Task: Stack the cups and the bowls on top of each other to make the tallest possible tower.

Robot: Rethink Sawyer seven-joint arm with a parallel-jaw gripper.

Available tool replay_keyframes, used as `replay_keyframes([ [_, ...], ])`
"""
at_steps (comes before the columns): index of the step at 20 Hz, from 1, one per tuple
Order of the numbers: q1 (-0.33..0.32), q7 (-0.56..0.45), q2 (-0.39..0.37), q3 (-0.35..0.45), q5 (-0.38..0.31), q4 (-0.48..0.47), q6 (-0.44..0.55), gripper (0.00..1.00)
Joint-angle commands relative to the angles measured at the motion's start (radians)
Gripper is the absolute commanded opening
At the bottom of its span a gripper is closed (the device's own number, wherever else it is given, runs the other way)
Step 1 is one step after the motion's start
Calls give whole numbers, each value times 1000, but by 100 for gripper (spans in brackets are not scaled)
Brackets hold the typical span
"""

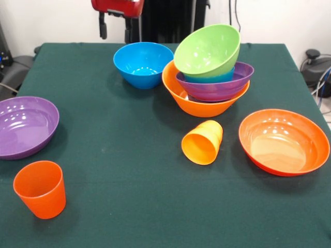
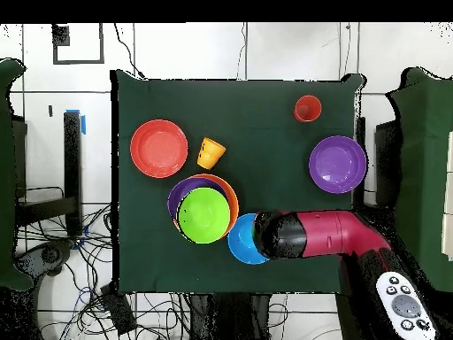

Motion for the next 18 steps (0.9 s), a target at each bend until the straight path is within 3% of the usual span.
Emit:
replay_keyframes([
  [1, -18, -238, 86, 117, -134, 1, -62, 100],
  [18, -27, -165, 179, 135, -240, -39, -79, 100],
])
